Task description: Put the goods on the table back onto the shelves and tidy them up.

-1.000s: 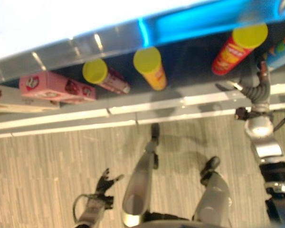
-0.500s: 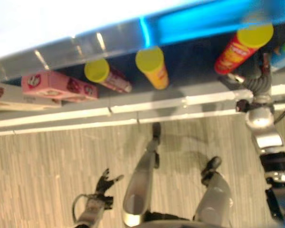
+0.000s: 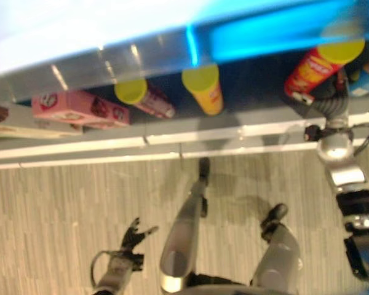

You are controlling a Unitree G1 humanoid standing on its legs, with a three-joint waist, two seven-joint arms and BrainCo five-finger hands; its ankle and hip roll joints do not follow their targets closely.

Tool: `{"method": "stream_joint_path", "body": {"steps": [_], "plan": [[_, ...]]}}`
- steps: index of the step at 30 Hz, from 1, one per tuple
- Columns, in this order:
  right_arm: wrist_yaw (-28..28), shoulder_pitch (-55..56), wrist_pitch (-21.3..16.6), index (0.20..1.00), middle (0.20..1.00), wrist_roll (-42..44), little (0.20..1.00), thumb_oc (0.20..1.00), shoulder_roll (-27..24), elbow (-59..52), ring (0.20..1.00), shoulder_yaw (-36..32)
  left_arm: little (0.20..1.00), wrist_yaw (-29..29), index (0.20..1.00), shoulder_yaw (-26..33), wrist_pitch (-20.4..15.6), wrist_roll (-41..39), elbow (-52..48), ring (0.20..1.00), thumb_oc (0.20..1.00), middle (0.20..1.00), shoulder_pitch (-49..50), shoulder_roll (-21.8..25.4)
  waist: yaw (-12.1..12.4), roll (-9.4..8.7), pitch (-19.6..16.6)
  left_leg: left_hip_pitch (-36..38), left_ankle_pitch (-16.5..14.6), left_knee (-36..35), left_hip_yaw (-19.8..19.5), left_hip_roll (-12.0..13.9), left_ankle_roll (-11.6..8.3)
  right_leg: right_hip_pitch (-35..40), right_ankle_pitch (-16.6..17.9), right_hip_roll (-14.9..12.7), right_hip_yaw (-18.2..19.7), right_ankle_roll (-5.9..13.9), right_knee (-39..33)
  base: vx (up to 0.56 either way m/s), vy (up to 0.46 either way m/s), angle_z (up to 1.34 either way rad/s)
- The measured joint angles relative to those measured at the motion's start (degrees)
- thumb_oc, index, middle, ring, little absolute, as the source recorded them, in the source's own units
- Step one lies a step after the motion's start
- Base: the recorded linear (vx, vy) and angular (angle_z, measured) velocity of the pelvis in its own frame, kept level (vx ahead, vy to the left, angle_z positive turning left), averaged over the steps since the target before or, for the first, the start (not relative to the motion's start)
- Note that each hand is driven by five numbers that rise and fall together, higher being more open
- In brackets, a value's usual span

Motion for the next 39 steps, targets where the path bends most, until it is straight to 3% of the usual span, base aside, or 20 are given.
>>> {"method": "stream_joint_path", "body": {"steps": [18,39], "plan": [[2.9,-0.7,0.0,1.000,1.000,-0.1,1.000,1.000,0.5,0.0,1.000,3.9,1.000,-0.3,1.000,0.0,0.0,0.0,-0.8,1.000,1.000,1.000,0.0,0.0,0.0,0.00,0.0,0.0,0.1,0.0,-0.4,-0.2,0.07,-0.1,-0.2,-0.3,-0.2,-0.08,0.9,0.00,0.000,0.00],[3.3,-0.4,0.0,1.000,1.000,-0.2,1.000,1.000,0.5,-0.1,1.000,3.9,1.000,-0.3,1.000,0.0,0.0,0.0,-0.8,1.000,1.000,1.000,0.0,0.0,-0.1,0.00,0.0,-0.3,0.3,0.0,-0.8,-0.3,-0.01,-0.2,-0.3,-0.4,-0.3,-0.12,1.3,0.00,0.000,0.00]]}}
